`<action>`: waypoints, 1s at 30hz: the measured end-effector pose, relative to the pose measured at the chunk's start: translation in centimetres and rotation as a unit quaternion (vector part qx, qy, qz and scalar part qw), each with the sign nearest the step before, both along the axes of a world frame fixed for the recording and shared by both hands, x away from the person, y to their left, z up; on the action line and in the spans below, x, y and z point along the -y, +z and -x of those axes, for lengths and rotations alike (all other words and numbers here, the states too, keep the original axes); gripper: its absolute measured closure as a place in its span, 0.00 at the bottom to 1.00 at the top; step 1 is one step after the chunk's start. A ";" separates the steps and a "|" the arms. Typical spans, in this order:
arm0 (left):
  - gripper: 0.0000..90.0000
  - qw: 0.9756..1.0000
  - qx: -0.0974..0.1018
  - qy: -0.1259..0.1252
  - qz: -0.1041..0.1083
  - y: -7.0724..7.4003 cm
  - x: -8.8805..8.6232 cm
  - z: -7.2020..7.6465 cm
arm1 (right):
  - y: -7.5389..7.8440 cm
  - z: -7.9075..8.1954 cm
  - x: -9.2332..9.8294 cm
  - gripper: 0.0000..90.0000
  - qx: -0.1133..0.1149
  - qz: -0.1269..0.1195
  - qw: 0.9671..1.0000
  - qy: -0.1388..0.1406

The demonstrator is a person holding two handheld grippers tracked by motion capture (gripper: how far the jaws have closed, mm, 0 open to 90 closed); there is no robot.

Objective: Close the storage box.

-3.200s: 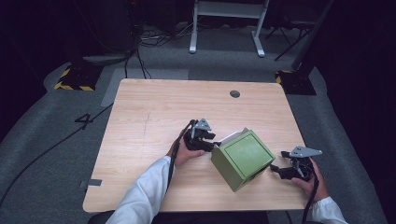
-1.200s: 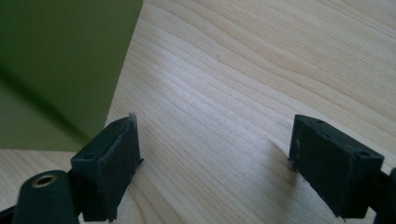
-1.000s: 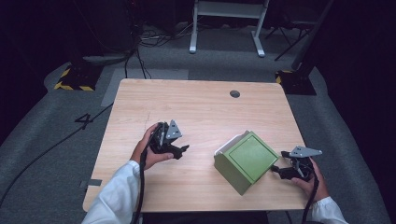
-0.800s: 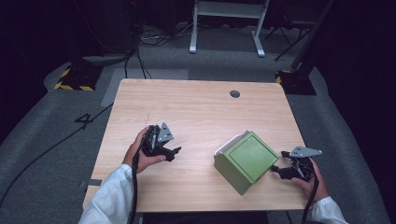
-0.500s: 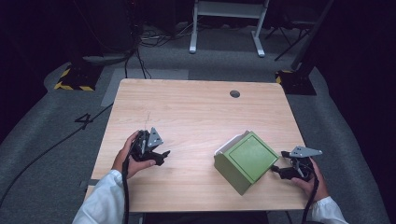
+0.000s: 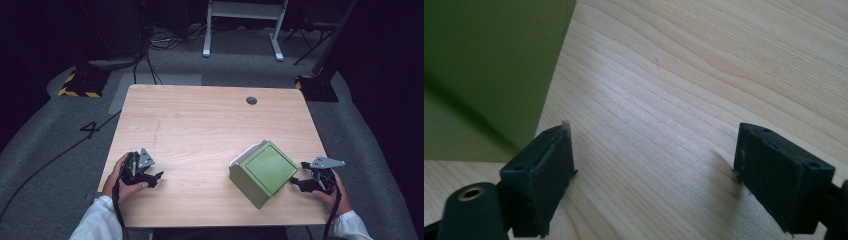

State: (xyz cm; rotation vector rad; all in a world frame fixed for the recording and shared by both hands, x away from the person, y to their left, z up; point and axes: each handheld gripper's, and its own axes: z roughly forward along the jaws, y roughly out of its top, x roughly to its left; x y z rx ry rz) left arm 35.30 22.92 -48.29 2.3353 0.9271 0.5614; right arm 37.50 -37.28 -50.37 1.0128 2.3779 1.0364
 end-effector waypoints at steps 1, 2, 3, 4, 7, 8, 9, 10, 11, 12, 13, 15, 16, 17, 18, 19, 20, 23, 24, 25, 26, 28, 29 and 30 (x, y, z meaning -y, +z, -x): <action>0.21 1.000 -0.003 0.002 0.004 -0.2 -0.2 0.1 | 0.0 0.0 0.0 0.18 0.000 0.000 1.000 0.000; 0.21 1.000 -0.007 0.005 0.010 -0.5 -0.5 0.2 | 0.0 0.0 0.0 0.18 0.000 0.000 1.000 0.000; 0.21 1.000 -0.009 0.008 0.013 -0.7 -0.7 0.3 | 0.0 0.0 0.0 0.18 0.000 -0.001 1.000 0.000; 0.21 1.000 -0.012 0.010 0.019 -1.0 -0.9 0.5 | 0.0 0.0 0.0 0.18 0.000 -0.001 1.000 0.000; 0.21 0.998 -0.025 0.012 0.052 -1.6 -1.8 0.8 | 0.0 0.0 0.0 0.18 0.000 0.000 1.000 0.000; 0.21 0.998 -0.026 0.015 0.061 -1.7 -2.0 0.9 | 0.0 0.0 0.0 0.18 0.000 0.000 1.000 0.000; 0.21 0.996 -0.033 0.017 0.076 -1.9 -2.4 0.9 | 0.0 0.0 0.0 0.18 0.000 0.000 1.000 0.000; 0.21 0.994 -0.035 0.024 0.098 -2.1 -2.8 1.0 | 0.0 0.0 0.0 0.18 0.000 0.000 1.000 0.000; 0.21 0.995 -0.033 0.023 0.093 -2.1 -2.9 1.1 | 0.0 0.0 0.0 0.18 0.000 0.000 1.000 0.000; 0.21 0.995 -0.034 0.023 0.090 -2.1 -2.9 1.2 | 0.0 0.0 0.0 0.18 0.001 0.000 1.000 0.000; 0.21 0.995 -0.034 0.023 0.090 -2.1 -2.9 1.2 | 0.0 0.0 0.0 0.18 0.001 0.000 1.000 0.000; 0.21 0.995 -0.034 0.024 0.091 -2.1 -2.9 1.2 | 0.0 0.0 0.0 0.18 0.001 0.000 1.000 0.000; 0.21 0.995 -0.033 0.024 0.092 -2.2 -2.9 1.1 | 0.0 0.0 0.0 0.18 0.001 0.000 1.000 0.000; 0.21 0.995 -0.033 0.024 0.091 -2.2 -2.9 1.1 | 0.0 0.0 0.0 0.18 0.002 0.000 1.000 0.000; 0.20 0.995 -0.033 0.024 0.091 -2.2 -2.9 1.1 | 0.0 0.0 0.0 0.18 0.001 0.000 1.000 0.000; 0.20 0.995 -0.033 0.024 0.091 -2.2 -2.9 1.1 | 0.0 0.0 0.0 0.18 0.001 0.000 1.000 0.000; 0.20 0.995 -0.033 0.025 0.092 -2.2 -2.9 1.1 | 0.0 0.0 0.0 0.18 0.001 0.000 1.000 0.000; 0.20 0.995 -0.033 0.025 0.092 -2.2 -2.9 1.1 | 0.0 0.0 0.0 0.18 0.002 0.000 1.000 0.000; 0.20 0.995 -0.033 0.024 0.091 -2.2 -2.9 1.1 | 0.0 0.0 0.0 0.18 0.001 0.000 1.000 0.000; 0.20 0.995 -0.033 0.024 0.092 -2.2 -2.9 1.1 | 0.0 0.0 0.0 0.18 0.001 0.000 1.000 0.000; 0.20 0.995 -0.032 0.023 0.092 -2.2 -2.9 1.1 | 0.0 0.1 0.0 0.18 0.002 0.000 1.000 0.000; 0.20 0.995 -0.033 0.023 0.092 -2.2 -2.9 1.1 | 0.0 0.1 0.0 0.18 0.001 0.000 1.000 0.000; 0.20 0.995 -0.032 0.023 0.092 -2.2 -2.9 1.1 | 0.0 0.0 0.0 0.18 0.001 0.000 1.000 -0.001; 0.20 0.995 -0.032 0.023 0.092 -2.2 -2.9 1.1 | 0.0 0.0 0.0 0.18 0.001 0.000 1.000 0.000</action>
